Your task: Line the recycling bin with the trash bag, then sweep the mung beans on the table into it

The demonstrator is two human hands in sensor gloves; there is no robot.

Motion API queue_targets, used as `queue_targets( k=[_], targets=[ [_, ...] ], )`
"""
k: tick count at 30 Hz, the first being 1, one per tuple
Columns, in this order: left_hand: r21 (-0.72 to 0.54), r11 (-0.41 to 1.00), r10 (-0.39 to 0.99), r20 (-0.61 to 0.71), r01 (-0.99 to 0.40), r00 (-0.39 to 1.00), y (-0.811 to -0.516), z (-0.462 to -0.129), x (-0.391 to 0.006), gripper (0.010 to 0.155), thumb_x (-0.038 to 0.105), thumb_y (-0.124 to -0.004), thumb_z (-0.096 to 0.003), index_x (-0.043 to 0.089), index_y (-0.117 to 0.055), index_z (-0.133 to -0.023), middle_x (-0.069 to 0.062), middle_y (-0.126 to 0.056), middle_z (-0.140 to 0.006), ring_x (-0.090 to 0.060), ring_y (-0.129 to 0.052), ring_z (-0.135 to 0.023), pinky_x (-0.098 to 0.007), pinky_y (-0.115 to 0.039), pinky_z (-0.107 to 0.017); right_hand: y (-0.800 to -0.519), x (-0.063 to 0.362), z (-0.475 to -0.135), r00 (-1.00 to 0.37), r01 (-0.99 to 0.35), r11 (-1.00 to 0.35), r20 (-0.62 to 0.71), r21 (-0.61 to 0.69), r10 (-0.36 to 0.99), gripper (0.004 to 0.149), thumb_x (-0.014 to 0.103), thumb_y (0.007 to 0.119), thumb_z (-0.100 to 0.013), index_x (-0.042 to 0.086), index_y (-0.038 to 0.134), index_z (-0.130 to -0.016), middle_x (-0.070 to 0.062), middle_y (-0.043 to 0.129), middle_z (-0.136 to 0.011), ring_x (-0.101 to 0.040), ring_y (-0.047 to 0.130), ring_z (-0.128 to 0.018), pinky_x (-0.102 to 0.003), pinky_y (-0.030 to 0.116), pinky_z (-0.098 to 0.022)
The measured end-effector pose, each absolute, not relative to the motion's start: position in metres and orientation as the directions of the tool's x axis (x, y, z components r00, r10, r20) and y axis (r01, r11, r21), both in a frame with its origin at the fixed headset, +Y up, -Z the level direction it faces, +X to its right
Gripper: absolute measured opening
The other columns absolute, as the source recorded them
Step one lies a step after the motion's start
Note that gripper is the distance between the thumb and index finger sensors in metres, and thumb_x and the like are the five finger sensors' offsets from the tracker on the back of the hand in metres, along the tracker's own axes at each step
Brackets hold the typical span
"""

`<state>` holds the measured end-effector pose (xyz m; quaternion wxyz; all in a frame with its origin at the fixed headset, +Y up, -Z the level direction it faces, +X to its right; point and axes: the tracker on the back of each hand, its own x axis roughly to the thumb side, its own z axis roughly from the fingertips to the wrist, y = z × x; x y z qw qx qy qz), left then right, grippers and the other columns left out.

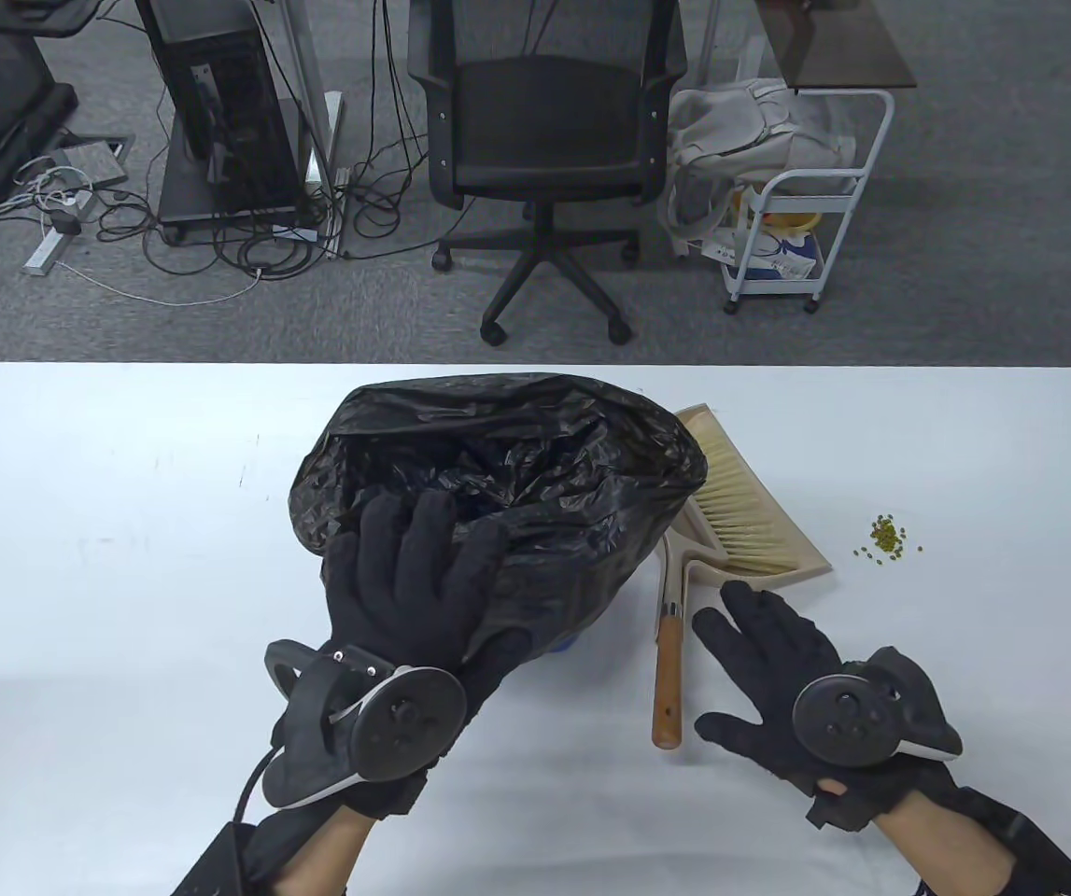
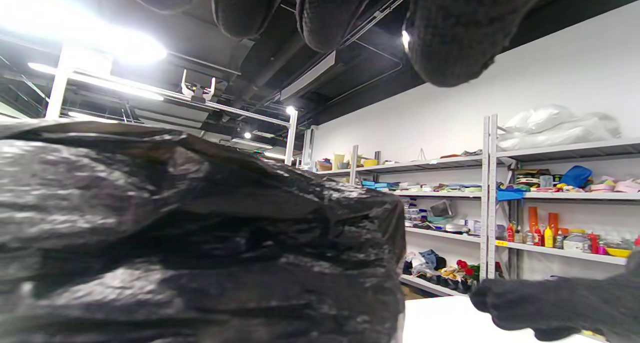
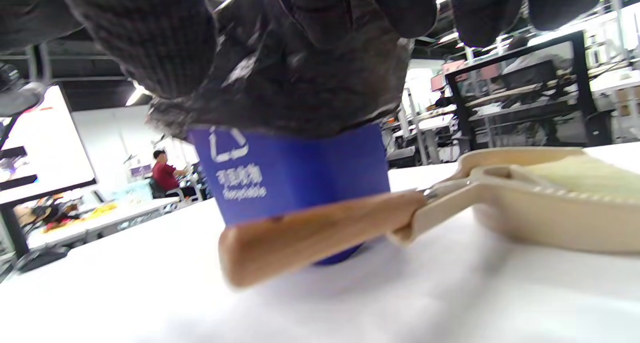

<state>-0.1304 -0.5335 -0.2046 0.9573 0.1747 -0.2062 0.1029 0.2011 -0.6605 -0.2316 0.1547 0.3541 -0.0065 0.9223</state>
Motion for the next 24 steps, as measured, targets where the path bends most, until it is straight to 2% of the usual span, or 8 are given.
queue_targets(
  k=[5, 11, 24],
  targets=[
    [0.31, 0.911, 0.13, 0.408, -0.271, 0.904, -0.539, -0.209, -0.141, 0.083, 0.053, -0.083, -0.0501, 0.014, -0.058, -0.119, -0.031, -0.047, -0.124, -0.071, -0.036, -0.107, -0.087, -0.033, -0.069, -0.675, 0.175, -0.216, -0.667, -0.188, -0.974, 0.711, 0.127, 0.222, 0.092, 0.054, 0.076, -0.049, 0.0, 0.045, -0.116, -0.045, 0.038, -0.111, -0.075, 0.049, -0.093, -0.08, 0.051, -0.059],
    [0.311, 0.903, 0.156, 0.405, -0.296, 0.901, -0.542, -0.212, -0.149, 0.083, 0.053, -0.083, -0.0503, 0.015, -0.057, -0.12, -0.031, -0.046, -0.124, -0.071, -0.033, -0.108, -0.087, -0.032, -0.069, -0.687, 0.15, -0.203, -0.648, -0.054, -0.994, 0.755, 0.091, 0.104, 0.09, 0.053, 0.078, -0.049, 0.001, 0.049, -0.116, -0.045, 0.041, -0.111, -0.075, 0.05, -0.092, -0.08, 0.052, -0.059],
    [0.332, 0.882, 0.183, 0.416, -0.336, 0.891, -0.543, -0.207, -0.16, 0.083, 0.053, -0.083, -0.0505, 0.015, -0.057, -0.12, -0.032, -0.045, -0.124, -0.072, -0.033, -0.107, -0.087, -0.033, -0.07, -0.715, 0.121, -0.195, -0.666, 0.206, -0.977, 0.725, -0.051, -0.178, 0.075, 0.041, 0.082, -0.049, 0.006, 0.062, -0.112, -0.043, 0.047, -0.11, -0.075, 0.056, -0.09, -0.078, 0.056, -0.058]
  ],
)
